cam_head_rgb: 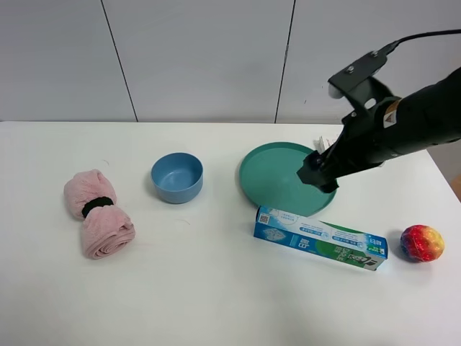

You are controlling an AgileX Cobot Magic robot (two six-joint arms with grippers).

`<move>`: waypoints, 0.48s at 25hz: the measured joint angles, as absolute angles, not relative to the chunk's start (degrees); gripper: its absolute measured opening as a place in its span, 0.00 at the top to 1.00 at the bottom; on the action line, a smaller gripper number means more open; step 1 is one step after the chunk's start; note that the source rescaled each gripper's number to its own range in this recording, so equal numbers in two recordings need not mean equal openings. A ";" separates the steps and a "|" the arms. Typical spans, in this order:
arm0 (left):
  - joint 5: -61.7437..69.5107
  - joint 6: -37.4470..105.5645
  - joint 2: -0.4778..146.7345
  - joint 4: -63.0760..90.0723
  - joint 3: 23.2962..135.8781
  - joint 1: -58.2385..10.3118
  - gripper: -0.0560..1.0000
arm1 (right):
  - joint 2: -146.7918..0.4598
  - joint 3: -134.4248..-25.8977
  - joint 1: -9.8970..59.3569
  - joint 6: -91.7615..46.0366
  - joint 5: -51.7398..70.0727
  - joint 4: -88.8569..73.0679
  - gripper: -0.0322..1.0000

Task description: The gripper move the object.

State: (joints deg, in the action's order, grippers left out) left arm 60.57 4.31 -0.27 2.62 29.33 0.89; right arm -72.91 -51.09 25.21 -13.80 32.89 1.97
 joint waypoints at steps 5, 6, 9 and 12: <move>60.57 4.31 -0.27 2.62 29.33 0.89 0.00 | -64.34 -51.04 22.29 -11.31 32.12 2.28 0.00; 60.57 4.31 -0.27 2.62 29.33 0.89 0.00 | -62.40 -51.04 21.78 -10.72 32.07 2.42 0.00; 60.57 4.31 -0.27 2.62 29.33 0.89 0.00 | -56.67 -51.04 19.76 -8.00 31.67 3.12 0.00; 60.57 4.31 -0.27 2.62 29.33 0.89 0.00 | -50.98 -50.97 18.64 -4.95 32.01 4.49 0.00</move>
State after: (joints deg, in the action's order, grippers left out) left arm 60.57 4.31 -0.27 2.62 29.33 0.89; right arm -50.98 -50.97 18.64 -4.95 32.01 4.49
